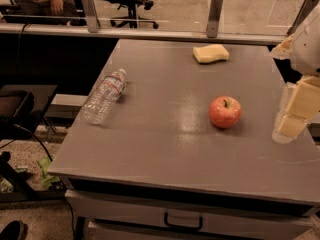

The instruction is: Pick sponge

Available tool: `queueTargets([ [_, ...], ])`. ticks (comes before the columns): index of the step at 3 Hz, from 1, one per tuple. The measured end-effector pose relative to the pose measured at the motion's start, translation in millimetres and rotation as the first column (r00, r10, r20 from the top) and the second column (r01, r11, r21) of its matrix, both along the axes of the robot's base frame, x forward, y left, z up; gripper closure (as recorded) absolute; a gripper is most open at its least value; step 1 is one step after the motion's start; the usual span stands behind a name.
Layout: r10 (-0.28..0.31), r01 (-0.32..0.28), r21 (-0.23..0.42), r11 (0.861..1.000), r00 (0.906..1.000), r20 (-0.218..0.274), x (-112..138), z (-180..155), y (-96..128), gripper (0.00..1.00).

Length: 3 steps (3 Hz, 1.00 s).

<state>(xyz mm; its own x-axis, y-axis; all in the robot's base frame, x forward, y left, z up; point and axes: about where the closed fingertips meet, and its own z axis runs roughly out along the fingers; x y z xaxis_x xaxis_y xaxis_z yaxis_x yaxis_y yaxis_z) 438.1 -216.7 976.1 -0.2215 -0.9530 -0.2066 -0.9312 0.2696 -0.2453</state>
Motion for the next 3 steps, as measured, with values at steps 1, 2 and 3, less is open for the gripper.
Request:
queueTargets([
  [1,0.0,0.0,0.0,1.0,1.0,0.0,0.0,0.0,0.0,0.0],
  [2,-0.028,0.028,0.007,1.0,0.9996,0.001,12.8,1.6,2.0,0.0],
  [3,-0.123,0.122,0.069,0.99,0.9922,0.016,56.4,1.3,-5.3,0.0],
])
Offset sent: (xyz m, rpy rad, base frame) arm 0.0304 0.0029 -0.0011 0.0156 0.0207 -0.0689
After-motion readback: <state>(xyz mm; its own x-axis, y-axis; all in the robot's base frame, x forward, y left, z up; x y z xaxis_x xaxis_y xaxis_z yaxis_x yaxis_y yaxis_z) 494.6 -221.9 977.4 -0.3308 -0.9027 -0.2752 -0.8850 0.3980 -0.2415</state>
